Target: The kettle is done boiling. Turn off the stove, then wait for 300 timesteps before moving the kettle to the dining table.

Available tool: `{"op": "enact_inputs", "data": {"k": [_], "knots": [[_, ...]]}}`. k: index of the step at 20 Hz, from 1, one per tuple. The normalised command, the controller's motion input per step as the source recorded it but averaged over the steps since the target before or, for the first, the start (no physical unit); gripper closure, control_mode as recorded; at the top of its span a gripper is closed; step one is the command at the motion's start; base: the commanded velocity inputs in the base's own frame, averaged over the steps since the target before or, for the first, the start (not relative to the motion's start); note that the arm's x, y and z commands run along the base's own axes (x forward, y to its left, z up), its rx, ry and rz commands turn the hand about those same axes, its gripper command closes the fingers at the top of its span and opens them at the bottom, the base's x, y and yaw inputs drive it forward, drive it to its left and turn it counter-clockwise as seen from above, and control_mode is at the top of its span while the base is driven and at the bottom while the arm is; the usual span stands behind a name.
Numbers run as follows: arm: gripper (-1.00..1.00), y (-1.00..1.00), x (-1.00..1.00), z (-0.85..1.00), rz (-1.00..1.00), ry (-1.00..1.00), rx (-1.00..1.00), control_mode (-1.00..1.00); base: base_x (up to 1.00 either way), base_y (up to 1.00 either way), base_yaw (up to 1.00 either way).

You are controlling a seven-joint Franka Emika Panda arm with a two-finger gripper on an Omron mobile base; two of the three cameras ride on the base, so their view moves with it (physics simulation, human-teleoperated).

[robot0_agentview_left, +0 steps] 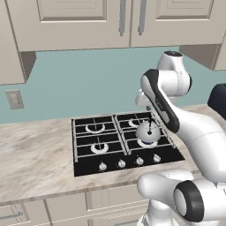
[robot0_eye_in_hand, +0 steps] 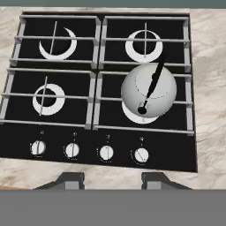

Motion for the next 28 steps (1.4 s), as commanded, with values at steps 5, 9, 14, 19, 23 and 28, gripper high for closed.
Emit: {"op": "enact_inputs", "data": {"k": [5, 9, 14, 19, 23, 28], "knots": [[-1.0, 0.0, -0.02, -0.01, 0.01, 0.0, 0.0, -1.0, 0.0, 0.0, 0.0], [-1.0, 0.0, -0.01, 0.0, 0.19, -0.01, -0.06, -1.0, 0.0, 0.0, 0.0], [-1.0, 0.0, -0.1, 0.0, 0.32, -0.07, -0.16, -1.0, 0.0, 0.0, 0.0], [-1.0, 0.0, -0.3, 0.0, 0.36, -0.07, -0.16, -1.0, 0.0, 0.0, 0.0], [-1.0, 0.0, -0.47, 0.0, 0.39, -0.08, -0.04, -1.0, 0.0, 0.0, 0.0], [-1.0, 0.0, -0.38, 0.04, 0.39, -0.03, -0.03, -1.0, 0.0, 0.0, 0.0]]}}
